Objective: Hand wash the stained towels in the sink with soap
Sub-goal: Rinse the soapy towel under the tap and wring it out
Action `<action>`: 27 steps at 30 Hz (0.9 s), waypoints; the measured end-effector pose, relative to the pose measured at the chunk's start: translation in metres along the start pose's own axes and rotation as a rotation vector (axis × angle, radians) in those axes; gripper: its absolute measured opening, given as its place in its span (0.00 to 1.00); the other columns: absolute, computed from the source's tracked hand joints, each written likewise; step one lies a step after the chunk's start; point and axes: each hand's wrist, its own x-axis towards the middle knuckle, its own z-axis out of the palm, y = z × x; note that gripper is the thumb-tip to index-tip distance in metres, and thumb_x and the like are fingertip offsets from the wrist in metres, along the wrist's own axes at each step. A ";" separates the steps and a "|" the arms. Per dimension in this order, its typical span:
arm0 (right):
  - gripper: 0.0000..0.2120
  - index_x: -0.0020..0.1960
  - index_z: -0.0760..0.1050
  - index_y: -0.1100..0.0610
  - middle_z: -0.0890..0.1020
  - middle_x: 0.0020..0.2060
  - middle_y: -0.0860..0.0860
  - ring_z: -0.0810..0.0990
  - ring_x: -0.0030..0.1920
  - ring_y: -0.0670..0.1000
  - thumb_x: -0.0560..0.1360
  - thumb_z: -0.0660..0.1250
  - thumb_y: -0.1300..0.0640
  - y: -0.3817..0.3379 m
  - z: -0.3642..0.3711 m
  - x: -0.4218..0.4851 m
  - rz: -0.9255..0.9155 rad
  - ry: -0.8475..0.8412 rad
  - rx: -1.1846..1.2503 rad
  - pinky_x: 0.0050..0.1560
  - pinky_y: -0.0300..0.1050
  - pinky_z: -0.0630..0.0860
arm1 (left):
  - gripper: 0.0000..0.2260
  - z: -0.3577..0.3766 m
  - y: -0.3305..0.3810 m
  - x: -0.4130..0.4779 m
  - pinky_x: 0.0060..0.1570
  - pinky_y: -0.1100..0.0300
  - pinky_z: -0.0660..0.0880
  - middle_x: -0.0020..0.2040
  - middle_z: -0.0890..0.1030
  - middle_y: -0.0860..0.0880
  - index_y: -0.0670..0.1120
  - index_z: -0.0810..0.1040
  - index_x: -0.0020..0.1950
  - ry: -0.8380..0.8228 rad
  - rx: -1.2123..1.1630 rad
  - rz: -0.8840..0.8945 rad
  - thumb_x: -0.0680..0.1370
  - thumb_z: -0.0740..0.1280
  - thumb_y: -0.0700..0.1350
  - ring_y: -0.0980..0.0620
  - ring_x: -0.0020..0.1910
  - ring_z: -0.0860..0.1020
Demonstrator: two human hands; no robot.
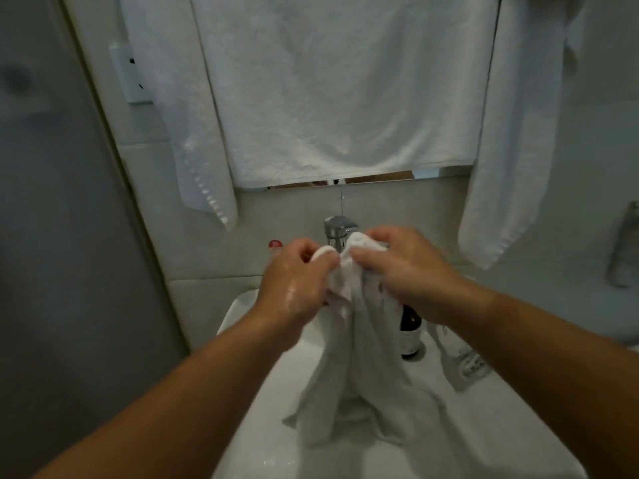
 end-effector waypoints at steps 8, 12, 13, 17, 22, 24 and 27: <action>0.20 0.57 0.77 0.44 0.83 0.46 0.42 0.82 0.47 0.43 0.68 0.80 0.48 0.017 -0.005 -0.021 -0.144 -0.073 -0.088 0.46 0.40 0.80 | 0.21 -0.012 -0.002 -0.021 0.54 0.51 0.81 0.55 0.86 0.48 0.50 0.87 0.53 -0.408 -0.176 -0.031 0.77 0.60 0.29 0.47 0.55 0.84; 0.06 0.50 0.80 0.48 0.83 0.40 0.40 0.80 0.42 0.39 0.76 0.73 0.57 0.023 -0.015 -0.014 -0.193 -0.143 0.012 0.43 0.38 0.74 | 0.03 -0.026 -0.017 -0.003 0.44 0.56 0.82 0.45 0.86 0.48 0.48 0.84 0.49 -0.140 0.177 0.159 0.76 0.74 0.44 0.48 0.46 0.85; 0.06 0.51 0.81 0.50 0.83 0.42 0.42 0.80 0.44 0.41 0.76 0.72 0.60 0.023 -0.021 -0.013 -0.183 -0.225 0.135 0.46 0.38 0.75 | 0.13 -0.029 -0.024 0.001 0.44 0.55 0.82 0.47 0.85 0.48 0.48 0.82 0.52 -0.098 0.180 0.129 0.72 0.78 0.51 0.49 0.47 0.84; 0.12 0.47 0.83 0.50 0.82 0.44 0.51 0.80 0.48 0.48 0.70 0.69 0.65 0.012 -0.041 -0.005 -0.115 -0.495 0.563 0.48 0.40 0.76 | 0.34 -0.029 -0.045 0.003 0.63 0.46 0.76 0.65 0.81 0.52 0.53 0.76 0.69 -0.476 -0.153 -0.170 0.66 0.76 0.62 0.51 0.63 0.80; 0.13 0.44 0.84 0.47 0.83 0.44 0.50 0.81 0.46 0.48 0.69 0.67 0.63 0.011 -0.050 0.006 -0.078 -0.526 0.564 0.46 0.41 0.76 | 0.27 -0.029 -0.044 0.008 0.60 0.43 0.78 0.63 0.82 0.47 0.50 0.77 0.69 -0.577 -0.221 -0.154 0.72 0.77 0.53 0.44 0.62 0.81; 0.12 0.45 0.84 0.45 0.83 0.44 0.49 0.81 0.47 0.48 0.70 0.70 0.62 0.013 -0.050 0.007 -0.067 -0.496 0.520 0.44 0.40 0.76 | 0.18 -0.025 -0.034 0.007 0.55 0.49 0.80 0.57 0.85 0.49 0.47 0.82 0.62 -0.472 -0.163 -0.039 0.76 0.74 0.53 0.45 0.58 0.82; 0.09 0.49 0.83 0.44 0.85 0.44 0.44 0.82 0.47 0.45 0.77 0.71 0.59 0.012 -0.051 0.006 -0.096 -0.272 0.169 0.42 0.38 0.75 | 0.14 -0.024 -0.011 0.011 0.34 0.70 0.72 0.31 0.80 0.59 0.52 0.81 0.36 -0.108 0.291 0.288 0.79 0.69 0.56 0.63 0.35 0.78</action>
